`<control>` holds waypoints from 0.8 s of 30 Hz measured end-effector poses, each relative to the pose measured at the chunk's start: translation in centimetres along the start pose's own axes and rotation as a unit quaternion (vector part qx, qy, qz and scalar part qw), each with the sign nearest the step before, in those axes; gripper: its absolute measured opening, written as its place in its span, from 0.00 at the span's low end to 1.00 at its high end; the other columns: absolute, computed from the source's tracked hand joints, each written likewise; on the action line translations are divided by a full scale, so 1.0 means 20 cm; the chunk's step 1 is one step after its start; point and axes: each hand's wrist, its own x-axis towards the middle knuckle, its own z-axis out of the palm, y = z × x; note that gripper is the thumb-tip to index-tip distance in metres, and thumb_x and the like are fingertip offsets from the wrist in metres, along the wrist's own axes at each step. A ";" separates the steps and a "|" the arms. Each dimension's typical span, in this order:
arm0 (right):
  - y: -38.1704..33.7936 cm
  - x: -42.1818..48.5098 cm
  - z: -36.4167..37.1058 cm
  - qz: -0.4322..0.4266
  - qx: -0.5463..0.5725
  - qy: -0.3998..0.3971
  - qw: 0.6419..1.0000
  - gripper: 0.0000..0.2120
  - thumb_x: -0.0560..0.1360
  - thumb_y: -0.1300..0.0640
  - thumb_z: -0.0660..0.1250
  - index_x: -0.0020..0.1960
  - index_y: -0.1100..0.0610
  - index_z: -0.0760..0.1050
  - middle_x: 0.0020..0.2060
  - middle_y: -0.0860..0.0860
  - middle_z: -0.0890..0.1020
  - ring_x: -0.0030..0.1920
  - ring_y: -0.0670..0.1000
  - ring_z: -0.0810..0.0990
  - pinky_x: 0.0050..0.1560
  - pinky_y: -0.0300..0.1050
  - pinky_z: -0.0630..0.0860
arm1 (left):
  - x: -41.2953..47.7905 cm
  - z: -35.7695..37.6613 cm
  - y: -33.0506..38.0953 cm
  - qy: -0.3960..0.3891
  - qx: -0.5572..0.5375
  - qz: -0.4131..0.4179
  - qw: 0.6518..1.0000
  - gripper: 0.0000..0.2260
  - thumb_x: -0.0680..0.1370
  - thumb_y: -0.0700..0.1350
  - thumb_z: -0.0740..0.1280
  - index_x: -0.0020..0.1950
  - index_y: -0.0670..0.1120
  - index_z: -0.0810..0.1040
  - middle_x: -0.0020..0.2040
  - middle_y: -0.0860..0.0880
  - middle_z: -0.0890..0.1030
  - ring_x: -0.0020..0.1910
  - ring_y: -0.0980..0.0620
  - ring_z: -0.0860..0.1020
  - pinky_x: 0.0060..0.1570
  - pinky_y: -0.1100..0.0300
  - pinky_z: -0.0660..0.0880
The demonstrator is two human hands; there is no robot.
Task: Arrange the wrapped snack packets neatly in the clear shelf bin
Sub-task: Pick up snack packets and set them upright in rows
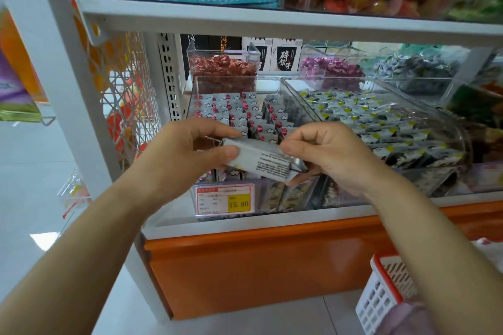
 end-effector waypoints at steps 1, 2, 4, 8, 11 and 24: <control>0.00 0.00 0.00 0.005 0.009 -0.002 1.000 0.05 0.65 0.55 0.69 0.33 0.55 0.82 0.34 0.50 0.84 0.36 0.52 0.84 0.28 0.42 0.80 | 0.00 0.00 0.00 0.006 -0.004 0.001 1.000 0.08 0.73 0.43 0.69 0.45 0.57 0.80 0.39 0.55 0.84 0.37 0.63 0.81 0.32 0.75 0.73; 0.02 0.01 -0.01 0.006 0.014 0.002 1.000 0.06 0.65 0.55 0.69 0.34 0.55 0.83 0.35 0.51 0.85 0.37 0.52 0.84 0.29 0.42 0.81 | 0.00 0.01 -0.01 0.013 -0.009 0.003 1.000 0.08 0.73 0.43 0.69 0.46 0.57 0.81 0.39 0.55 0.84 0.39 0.61 0.81 0.34 0.74 0.74; 0.03 0.01 -0.01 -0.004 0.036 0.017 0.999 0.08 0.66 0.51 0.68 0.38 0.54 0.84 0.39 0.53 0.85 0.40 0.54 0.85 0.34 0.43 0.82 | 0.01 0.02 -0.02 0.044 -0.029 0.003 0.999 0.07 0.74 0.42 0.68 0.48 0.53 0.81 0.40 0.53 0.83 0.40 0.60 0.82 0.36 0.72 0.76; 0.06 0.02 0.07 -0.073 0.047 0.044 0.995 0.16 0.68 0.48 0.71 0.55 0.46 0.78 0.50 0.50 0.84 0.46 0.52 0.84 0.50 0.48 0.81 | 0.03 0.04 -0.04 0.135 -0.071 0.007 0.988 0.05 0.76 0.42 0.66 0.48 0.49 0.80 0.42 0.52 0.83 0.40 0.59 0.82 0.37 0.71 0.77; 0.06 0.04 0.15 -0.126 -0.048 0.121 0.983 0.18 0.72 0.58 0.70 0.60 0.47 0.74 0.46 0.48 0.84 0.40 0.48 0.85 0.47 0.44 0.81 | 0.03 0.03 -0.05 0.167 -0.071 0.005 0.983 0.06 0.78 0.44 0.64 0.51 0.49 0.80 0.42 0.54 0.82 0.40 0.58 0.82 0.37 0.68 0.78; 0.04 0.14 0.19 -0.111 -0.030 0.245 0.963 0.06 0.74 0.59 0.68 0.50 0.56 0.74 0.48 0.57 0.81 0.41 0.50 0.83 0.41 0.45 0.81 | -0.02 -0.02 -0.20 0.066 0.442 0.050 0.893 0.08 0.76 0.48 0.67 0.53 0.50 0.81 0.76 0.48 0.56 0.75 0.45 0.47 0.69 0.39 0.54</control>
